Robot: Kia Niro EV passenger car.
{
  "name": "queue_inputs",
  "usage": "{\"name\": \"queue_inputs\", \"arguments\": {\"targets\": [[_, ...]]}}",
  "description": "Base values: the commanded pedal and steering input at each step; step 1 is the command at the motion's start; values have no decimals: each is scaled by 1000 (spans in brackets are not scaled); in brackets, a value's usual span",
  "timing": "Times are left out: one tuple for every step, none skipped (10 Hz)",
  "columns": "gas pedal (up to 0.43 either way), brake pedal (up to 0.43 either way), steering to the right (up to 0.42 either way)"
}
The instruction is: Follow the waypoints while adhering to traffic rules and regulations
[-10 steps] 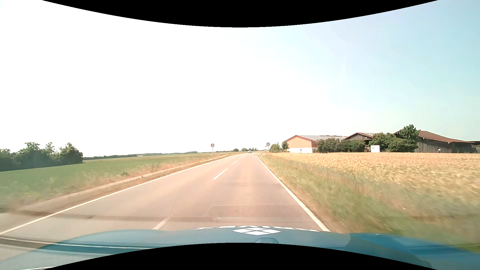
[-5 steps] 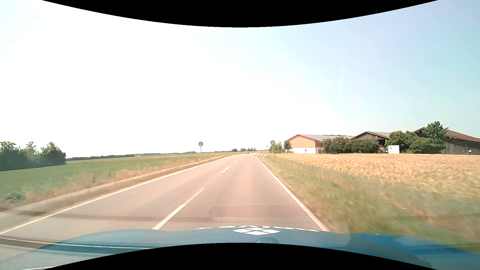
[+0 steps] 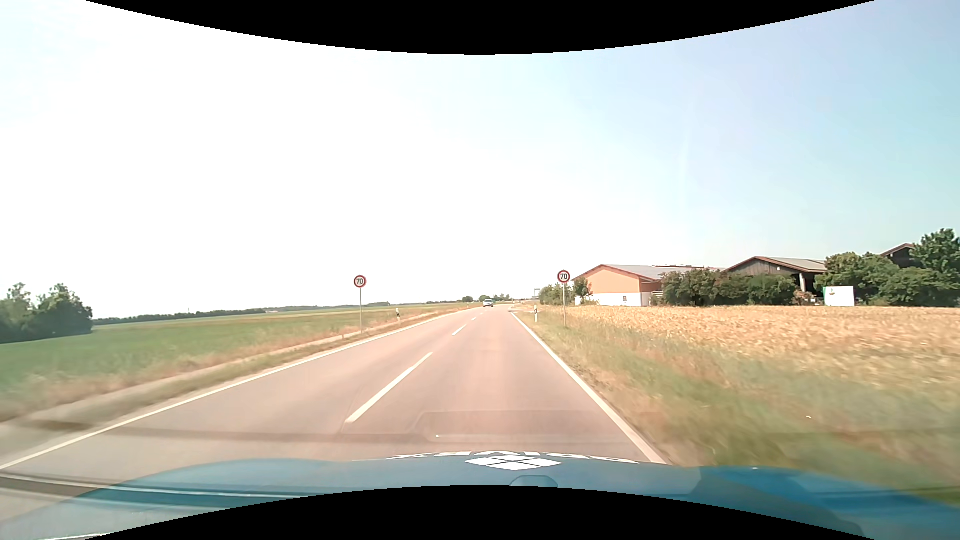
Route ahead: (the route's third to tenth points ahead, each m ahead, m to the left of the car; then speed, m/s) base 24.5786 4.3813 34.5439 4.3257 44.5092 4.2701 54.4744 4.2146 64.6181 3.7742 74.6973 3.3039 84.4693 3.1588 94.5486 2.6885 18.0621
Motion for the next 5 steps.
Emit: {"name": "queue_inputs", "arguments": {"targets": [[189, 0, -1], [189, 0, -1], [189, 0, -1], [189, 0, -1], [189, 0, -1]]}}
